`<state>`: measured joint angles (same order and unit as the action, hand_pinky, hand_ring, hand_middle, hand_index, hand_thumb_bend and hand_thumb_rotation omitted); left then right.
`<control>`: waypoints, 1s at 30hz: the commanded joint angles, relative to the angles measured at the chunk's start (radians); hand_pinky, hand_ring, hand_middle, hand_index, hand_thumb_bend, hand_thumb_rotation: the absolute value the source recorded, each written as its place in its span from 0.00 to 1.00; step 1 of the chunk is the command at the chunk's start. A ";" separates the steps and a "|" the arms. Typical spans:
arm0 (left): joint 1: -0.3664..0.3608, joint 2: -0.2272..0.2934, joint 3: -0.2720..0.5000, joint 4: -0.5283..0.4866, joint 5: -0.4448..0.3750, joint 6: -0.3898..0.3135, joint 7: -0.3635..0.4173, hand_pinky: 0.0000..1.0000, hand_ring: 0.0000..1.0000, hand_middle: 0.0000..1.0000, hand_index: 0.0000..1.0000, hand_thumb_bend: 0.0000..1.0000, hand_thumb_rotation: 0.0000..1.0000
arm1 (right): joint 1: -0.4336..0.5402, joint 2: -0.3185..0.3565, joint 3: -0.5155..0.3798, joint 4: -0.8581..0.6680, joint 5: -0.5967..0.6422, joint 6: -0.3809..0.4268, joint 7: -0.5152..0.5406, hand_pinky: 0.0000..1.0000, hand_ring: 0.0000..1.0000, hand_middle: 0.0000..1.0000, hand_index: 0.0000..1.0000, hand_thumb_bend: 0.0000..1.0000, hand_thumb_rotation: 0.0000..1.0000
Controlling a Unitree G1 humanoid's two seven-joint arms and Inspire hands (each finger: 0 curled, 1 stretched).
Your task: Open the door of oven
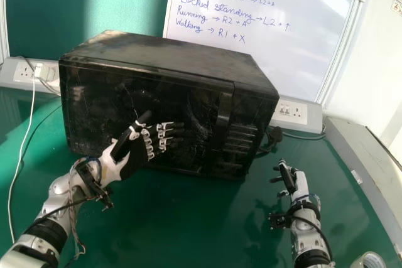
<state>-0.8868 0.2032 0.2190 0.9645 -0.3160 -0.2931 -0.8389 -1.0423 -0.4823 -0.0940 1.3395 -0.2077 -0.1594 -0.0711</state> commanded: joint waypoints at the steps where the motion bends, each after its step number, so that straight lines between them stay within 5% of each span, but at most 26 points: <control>1: 0.010 0.002 -0.001 -0.002 0.002 0.002 -0.003 0.73 0.94 0.95 0.88 0.95 0.91 | -0.010 -0.009 -0.003 0.001 0.003 0.000 0.000 0.16 0.22 0.35 0.58 0.59 0.32; 18: 0.020 0.002 -0.011 -0.029 0.010 0.006 0.001 0.78 0.95 0.96 0.88 0.95 0.94 | -0.009 -0.011 -0.002 0.001 0.002 -0.001 0.000 0.16 0.23 0.36 0.57 0.61 0.35; 30: 0.088 -0.014 -0.045 -0.205 0.027 0.087 0.068 0.79 0.96 0.96 0.90 0.95 0.89 | -0.009 -0.012 -0.004 0.001 0.004 0.003 0.000 0.17 0.23 0.35 0.58 0.60 0.32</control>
<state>-0.8201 0.1949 0.1845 0.7964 -0.2937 -0.2227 -0.7837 -1.0423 -0.4826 -0.0939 1.3395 -0.2077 -0.1587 -0.0710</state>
